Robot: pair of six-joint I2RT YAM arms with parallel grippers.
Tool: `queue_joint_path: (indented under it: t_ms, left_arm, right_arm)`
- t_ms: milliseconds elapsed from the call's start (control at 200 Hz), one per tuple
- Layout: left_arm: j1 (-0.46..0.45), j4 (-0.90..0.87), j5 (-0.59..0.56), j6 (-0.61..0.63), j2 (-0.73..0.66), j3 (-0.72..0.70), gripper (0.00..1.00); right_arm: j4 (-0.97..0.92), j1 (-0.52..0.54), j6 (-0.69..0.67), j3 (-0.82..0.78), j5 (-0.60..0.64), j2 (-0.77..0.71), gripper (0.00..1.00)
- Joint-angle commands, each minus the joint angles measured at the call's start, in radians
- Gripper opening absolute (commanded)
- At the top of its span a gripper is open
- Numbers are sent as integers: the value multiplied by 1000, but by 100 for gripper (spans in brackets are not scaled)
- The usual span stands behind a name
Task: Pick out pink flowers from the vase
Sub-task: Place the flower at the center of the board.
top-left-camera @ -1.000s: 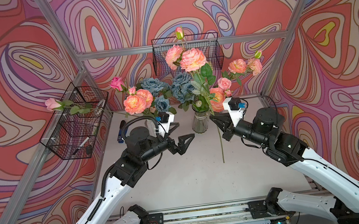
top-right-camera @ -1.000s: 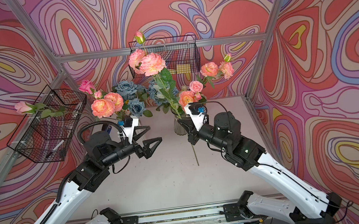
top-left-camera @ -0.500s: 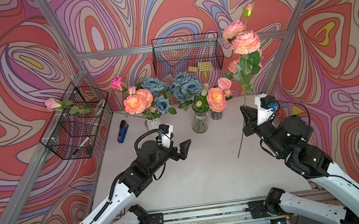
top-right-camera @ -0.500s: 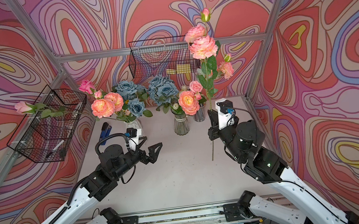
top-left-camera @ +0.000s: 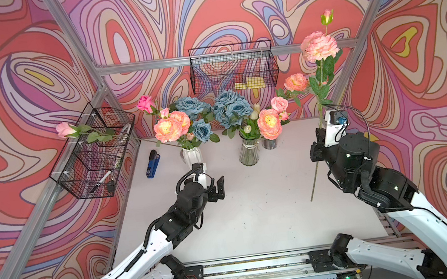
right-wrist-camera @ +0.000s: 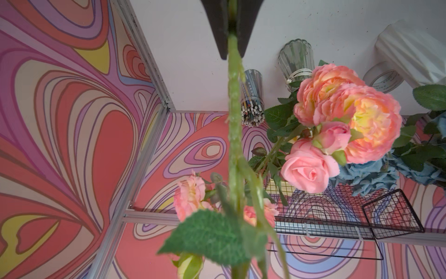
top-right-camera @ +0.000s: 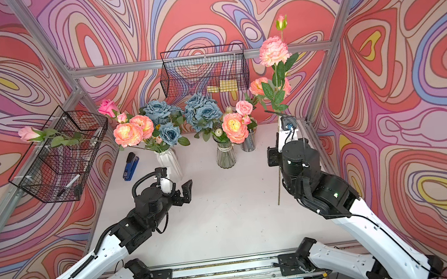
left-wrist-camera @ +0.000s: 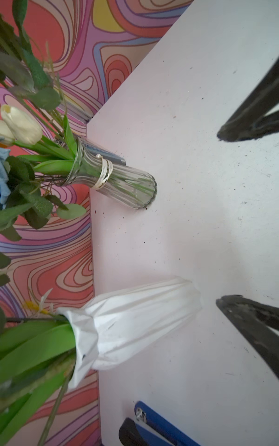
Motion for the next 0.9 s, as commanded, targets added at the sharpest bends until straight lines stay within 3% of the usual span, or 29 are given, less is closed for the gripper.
queue_joint_path:
  t_ms: [0, 325, 581, 896]
  left_arm:
    - [-1, 14, -84, -11, -19, -8, 100]
    - [16, -36, -143, -63, -25, -13, 100]
    - [105, -60, -100, -99, -89, -23, 100]
    - [172, -60, -103, -88, -102, -48, 100]
  right_arm:
    - [-65, -31, 27, 33, 49, 18, 0]
    - [-127, -237, 57, 96, -144, 130, 0]
    - [-90, -504, 92, 98, -410, 178, 0]
    - [6, -612, 120, 25, -517, 200, 0]
